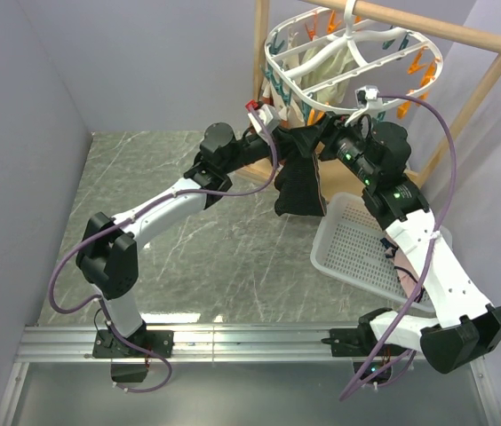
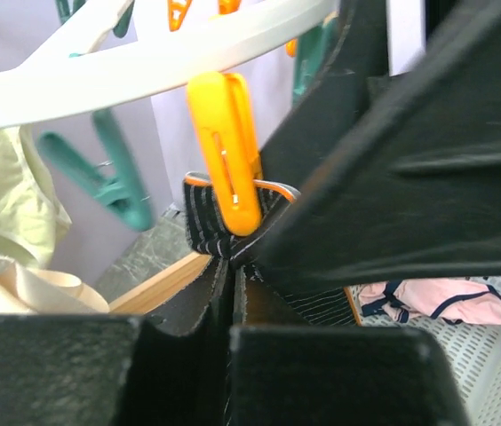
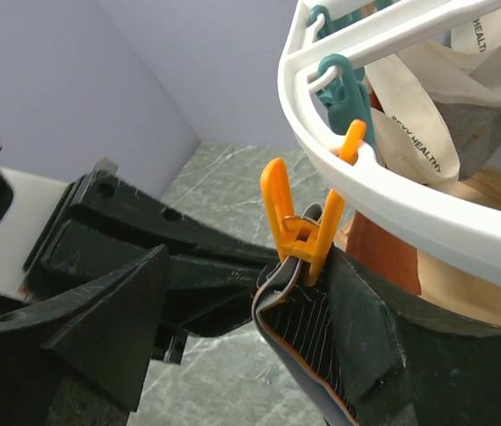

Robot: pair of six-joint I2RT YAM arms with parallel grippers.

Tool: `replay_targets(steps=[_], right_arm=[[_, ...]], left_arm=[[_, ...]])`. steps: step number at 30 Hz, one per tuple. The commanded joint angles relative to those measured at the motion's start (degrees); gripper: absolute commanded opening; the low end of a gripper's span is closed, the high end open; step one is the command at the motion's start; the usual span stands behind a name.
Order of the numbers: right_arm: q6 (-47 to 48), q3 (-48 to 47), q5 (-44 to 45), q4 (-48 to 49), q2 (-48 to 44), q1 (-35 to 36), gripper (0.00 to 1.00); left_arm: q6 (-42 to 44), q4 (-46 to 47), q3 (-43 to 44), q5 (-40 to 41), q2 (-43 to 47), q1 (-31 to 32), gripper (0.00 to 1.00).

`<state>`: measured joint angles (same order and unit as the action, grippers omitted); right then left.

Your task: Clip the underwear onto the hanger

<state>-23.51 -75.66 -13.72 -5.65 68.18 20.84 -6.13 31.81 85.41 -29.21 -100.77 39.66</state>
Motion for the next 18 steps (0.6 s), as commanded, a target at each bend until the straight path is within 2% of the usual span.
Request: replay_targets(steps=[1, 2, 7, 10, 13, 18], right_arm=[[2.0, 1.2, -3.2, -1.3, -2.3, -0.2, 0.78], [2.4, 1.4, -3.1, -2.5, -2.6, -0.2, 0.80], [5.2, 2.3, -2.5, -6.1, -3.8, -0.2, 0.85], [5.8, 3.5, -2.5, -6.9, -4.8, -0.3, 0.87], [5.8, 4.9, -2.9, -7.7, -5.6, -0.3, 0.88], [6.0, 7.3, -5.1, -7.8, -7.5, -0.3, 0.88]], left_arm=[[-2.0, 1.1, -0.6, 2.1, 2.9, -1.0, 0.08], [-3.2, 0.7, -0.9, 2.1, 2.9, -1.2, 0.15], [-7.0, -0.9, -1.6, 2.3, 3.5, -3.4, 0.35], [-8.5, -0.6, -3.0, 1.5, 4.4, -4.1, 0.44], [-8.8, -0.5, -4.5, 0.6, 5.5, -4.5, 0.51], [-8.8, -1.5, -6.6, -0.8, 6.9, -4.9, 0.56]])
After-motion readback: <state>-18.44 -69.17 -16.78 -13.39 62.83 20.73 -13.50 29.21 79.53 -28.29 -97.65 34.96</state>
